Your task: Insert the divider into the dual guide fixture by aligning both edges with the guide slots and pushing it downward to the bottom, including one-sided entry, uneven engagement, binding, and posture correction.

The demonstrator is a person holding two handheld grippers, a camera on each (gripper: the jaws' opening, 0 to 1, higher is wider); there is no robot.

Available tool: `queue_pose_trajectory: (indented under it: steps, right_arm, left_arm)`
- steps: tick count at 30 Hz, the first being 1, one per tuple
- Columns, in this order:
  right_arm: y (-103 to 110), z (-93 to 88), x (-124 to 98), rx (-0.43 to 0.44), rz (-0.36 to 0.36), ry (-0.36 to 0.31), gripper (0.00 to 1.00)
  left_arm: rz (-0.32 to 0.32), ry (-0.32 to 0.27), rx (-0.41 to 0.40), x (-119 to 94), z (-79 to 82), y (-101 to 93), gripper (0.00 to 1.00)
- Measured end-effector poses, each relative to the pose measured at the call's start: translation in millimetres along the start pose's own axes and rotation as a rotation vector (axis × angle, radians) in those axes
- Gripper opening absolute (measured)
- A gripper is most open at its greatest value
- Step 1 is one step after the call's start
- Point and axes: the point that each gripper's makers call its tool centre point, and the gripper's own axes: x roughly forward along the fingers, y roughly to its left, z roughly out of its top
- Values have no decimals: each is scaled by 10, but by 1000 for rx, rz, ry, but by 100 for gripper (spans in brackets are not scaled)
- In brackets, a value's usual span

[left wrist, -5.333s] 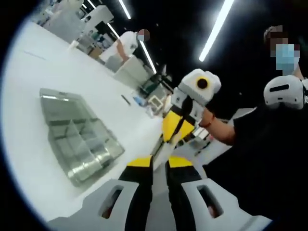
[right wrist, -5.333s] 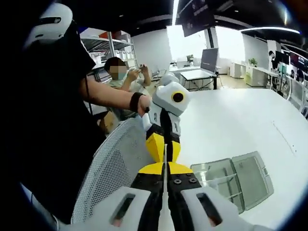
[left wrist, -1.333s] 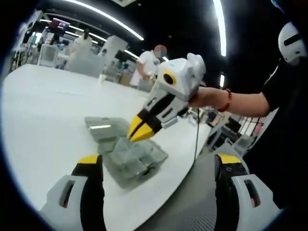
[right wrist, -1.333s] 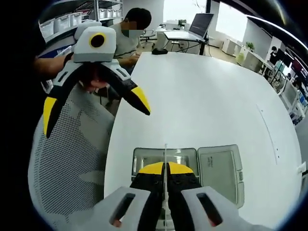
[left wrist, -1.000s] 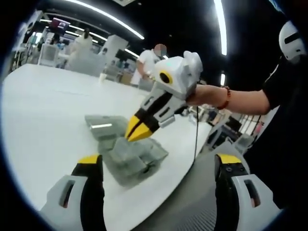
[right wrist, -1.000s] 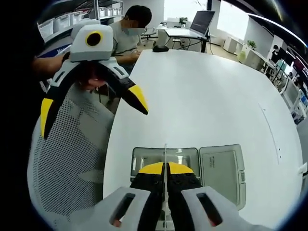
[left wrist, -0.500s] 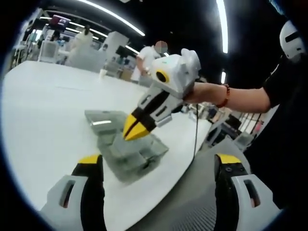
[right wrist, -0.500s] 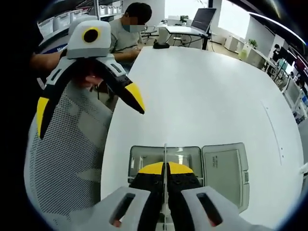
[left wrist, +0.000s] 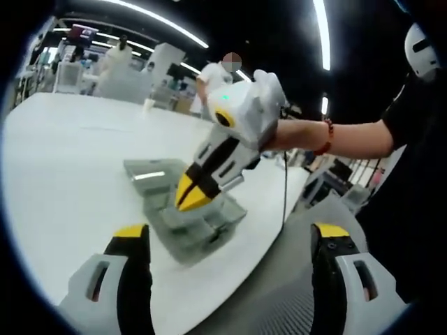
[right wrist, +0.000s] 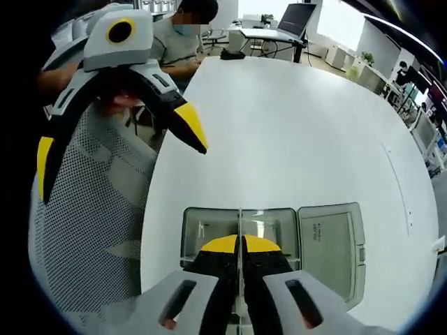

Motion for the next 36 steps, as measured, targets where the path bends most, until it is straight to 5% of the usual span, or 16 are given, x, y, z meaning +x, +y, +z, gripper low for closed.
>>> queue_pose_trajectory:
  steps: [18, 24, 36]
  right_arm:
    - [8, -26, 49, 7, -24, 9, 0]
    - [-14, -25, 50, 17, -55, -15, 0]
    - [-17, 29, -186, 96, -166, -150, 12]
  left_arm:
    - [44, 19, 24, -28, 22, -67, 94]
    - [91, -17, 38, -100, 126, -79, 94]
    - [181, -19, 99, -205, 176, -173, 93]
